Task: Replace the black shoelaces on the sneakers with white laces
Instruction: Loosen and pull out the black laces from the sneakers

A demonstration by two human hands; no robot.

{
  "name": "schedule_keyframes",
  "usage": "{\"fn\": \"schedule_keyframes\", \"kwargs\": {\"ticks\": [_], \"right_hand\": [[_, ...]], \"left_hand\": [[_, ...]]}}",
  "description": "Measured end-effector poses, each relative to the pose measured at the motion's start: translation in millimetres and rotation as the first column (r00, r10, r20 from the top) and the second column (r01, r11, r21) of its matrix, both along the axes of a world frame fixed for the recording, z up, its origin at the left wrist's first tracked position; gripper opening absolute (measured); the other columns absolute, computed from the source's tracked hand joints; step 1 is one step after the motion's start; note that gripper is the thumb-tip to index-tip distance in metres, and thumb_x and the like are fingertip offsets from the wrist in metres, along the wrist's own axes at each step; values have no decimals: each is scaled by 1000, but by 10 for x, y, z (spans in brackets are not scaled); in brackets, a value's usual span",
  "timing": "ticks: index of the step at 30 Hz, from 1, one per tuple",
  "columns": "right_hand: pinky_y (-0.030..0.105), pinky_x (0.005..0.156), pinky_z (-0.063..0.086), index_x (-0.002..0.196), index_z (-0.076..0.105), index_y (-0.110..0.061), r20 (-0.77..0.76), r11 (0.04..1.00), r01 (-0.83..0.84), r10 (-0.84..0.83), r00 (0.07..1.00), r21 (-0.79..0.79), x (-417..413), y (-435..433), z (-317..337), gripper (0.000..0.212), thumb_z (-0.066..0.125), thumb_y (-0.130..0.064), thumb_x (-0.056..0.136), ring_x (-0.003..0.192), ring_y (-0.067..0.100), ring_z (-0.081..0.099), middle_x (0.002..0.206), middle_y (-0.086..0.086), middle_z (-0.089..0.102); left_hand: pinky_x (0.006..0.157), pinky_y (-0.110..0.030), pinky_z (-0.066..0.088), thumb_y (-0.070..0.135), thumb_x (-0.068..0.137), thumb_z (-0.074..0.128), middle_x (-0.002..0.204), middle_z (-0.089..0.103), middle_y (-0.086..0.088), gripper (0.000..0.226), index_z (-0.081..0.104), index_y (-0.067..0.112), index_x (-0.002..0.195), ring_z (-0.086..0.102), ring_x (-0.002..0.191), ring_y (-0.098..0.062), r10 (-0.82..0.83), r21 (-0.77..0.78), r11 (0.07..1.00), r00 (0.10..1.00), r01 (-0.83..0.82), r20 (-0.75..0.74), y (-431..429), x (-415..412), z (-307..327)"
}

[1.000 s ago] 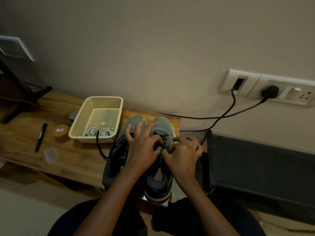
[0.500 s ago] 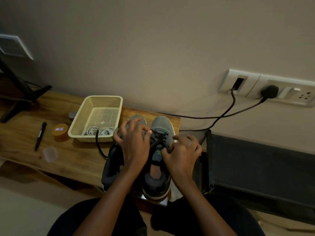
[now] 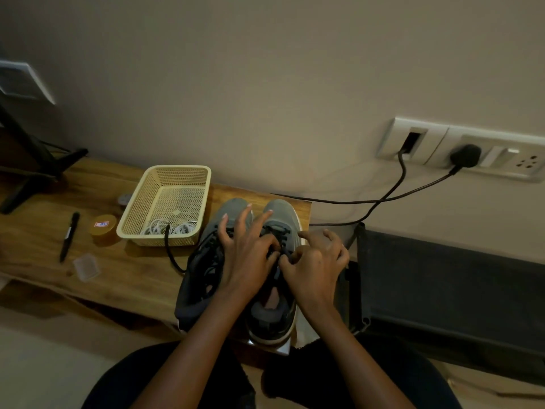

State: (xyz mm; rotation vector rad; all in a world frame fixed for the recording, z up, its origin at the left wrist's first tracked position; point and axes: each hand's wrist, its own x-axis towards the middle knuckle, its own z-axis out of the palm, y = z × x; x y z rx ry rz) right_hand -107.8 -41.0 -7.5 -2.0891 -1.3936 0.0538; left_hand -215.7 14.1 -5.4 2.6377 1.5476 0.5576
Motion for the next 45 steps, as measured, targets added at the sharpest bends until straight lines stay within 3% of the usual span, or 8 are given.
{"fn": "schedule_keyframes", "kwargs": {"ticks": [5,12,17,24,32,38,42,45], "right_hand": [[54,105,25,62,71,-11,46,999,47,-47,998,9,-36,-10,22,13,74,-22,69,131,32,34,120,2,63],[49,107,18,69,73,-11,6,1000,20,-20,1000,-22,-34,-7,24,14,70,-24,74,134,27,26,127,-1,59],[46,106,16,73,74,-13,-15,999,15,-15,1000,-50,-15,-2,13,17,69,-28,77,134,25,24,127,-4,59],[43,108,12,78,74,-14,-55,994,-3,-3,998,-108,1,-7,60,18,65,-30,80,135,21,19,131,-7,55],[42,105,17,76,74,-11,-28,997,35,-37,999,-63,-3,-19,37,18,68,-29,77,130,22,28,126,-5,59],[41,104,16,72,72,-12,-33,998,45,-46,998,-42,-8,-9,16,17,70,-27,76,128,21,30,123,-4,59],[42,103,17,71,72,-12,-32,999,37,-38,999,-24,-14,-1,4,15,71,-26,75,127,22,31,121,-3,61],[42,104,17,74,73,-12,-29,999,31,-32,999,-40,-12,6,3,15,70,-27,76,128,22,31,123,-4,60]], "left_hand": [[107,-49,1,22,75,75,136,51,3,12,64,26,79,28,137,-28,83,38,995,984,-90,155,-27,30,41],[104,-35,9,20,84,65,133,53,7,9,65,23,93,30,132,-18,262,-113,965,827,-238,497,-1,-54,99],[107,-53,8,22,68,65,138,52,5,22,75,30,86,33,135,-30,-6,13,1000,976,3,217,-38,-2,73],[106,-51,3,28,57,87,135,54,-1,25,75,28,79,34,135,-35,-9,-9,1000,1000,9,21,-18,-5,43],[106,-52,9,20,66,81,125,61,3,13,68,22,68,40,129,-28,13,140,990,996,-26,90,-42,44,14],[105,-42,14,21,80,71,124,56,7,7,64,22,79,35,127,-18,300,-16,940,801,-342,518,83,-132,198],[107,-41,11,22,84,66,141,45,6,21,67,24,104,26,133,-18,407,-198,913,826,-356,389,97,-231,152],[109,-41,3,22,81,64,151,29,4,49,54,26,129,14,140,-22,250,-155,965,923,-212,292,23,-144,135]]}}
